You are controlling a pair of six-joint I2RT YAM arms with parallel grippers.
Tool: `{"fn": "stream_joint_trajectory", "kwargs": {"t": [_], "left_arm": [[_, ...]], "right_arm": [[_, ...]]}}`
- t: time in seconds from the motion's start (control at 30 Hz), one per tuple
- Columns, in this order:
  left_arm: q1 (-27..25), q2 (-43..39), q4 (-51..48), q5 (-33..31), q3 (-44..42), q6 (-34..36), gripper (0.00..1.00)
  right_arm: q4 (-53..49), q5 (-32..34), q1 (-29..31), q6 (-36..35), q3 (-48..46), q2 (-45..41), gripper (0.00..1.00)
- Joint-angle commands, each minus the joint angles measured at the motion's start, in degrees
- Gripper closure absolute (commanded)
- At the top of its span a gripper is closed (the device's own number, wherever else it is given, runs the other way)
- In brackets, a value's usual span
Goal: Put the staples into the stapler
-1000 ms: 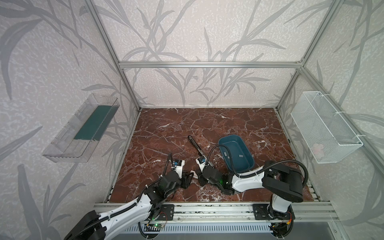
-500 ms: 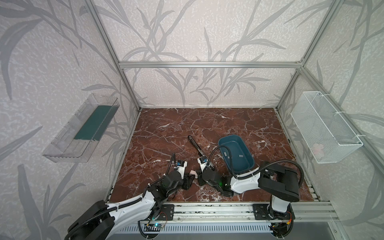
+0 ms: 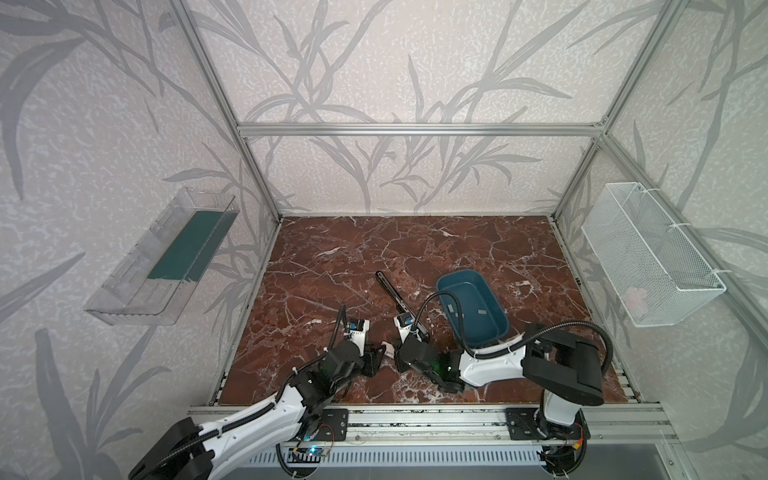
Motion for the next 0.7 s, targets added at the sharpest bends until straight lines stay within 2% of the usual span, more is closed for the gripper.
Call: {"fn": "stream_joint_trajectory", "kwargs": {"t": [0.0, 0.17, 0.3, 0.5, 0.67], "left_arm": [[0.2, -4.1, -7.4, -5.6, 3.4, 0.8, 0.53], [0.9, -8.0, -13.3, -10.3, 6.7, 0.8, 0.49], [2.7, -7.6, -14.7, -10.1, 9.0, 1.2, 0.48], [6.6, -5.1, -12.7, -6.4, 10.3, 1.4, 0.47], [10.5, -2.9, -9.4, 0.0, 10.8, 1.7, 0.47]], "right_arm": [[-16.4, -5.1, 1.6, -2.8, -0.1, -0.4, 0.72], [-19.5, -6.9, 1.7, -5.2, 2.4, -3.5, 0.61], [-19.8, -8.8, 1.7, -5.6, 2.6, -5.4, 0.51], [-19.2, -7.8, 1.8, -4.8, 1.6, -6.2, 0.48], [-21.5, -5.2, 1.8, -4.7, 0.9, -8.1, 0.52]]}}
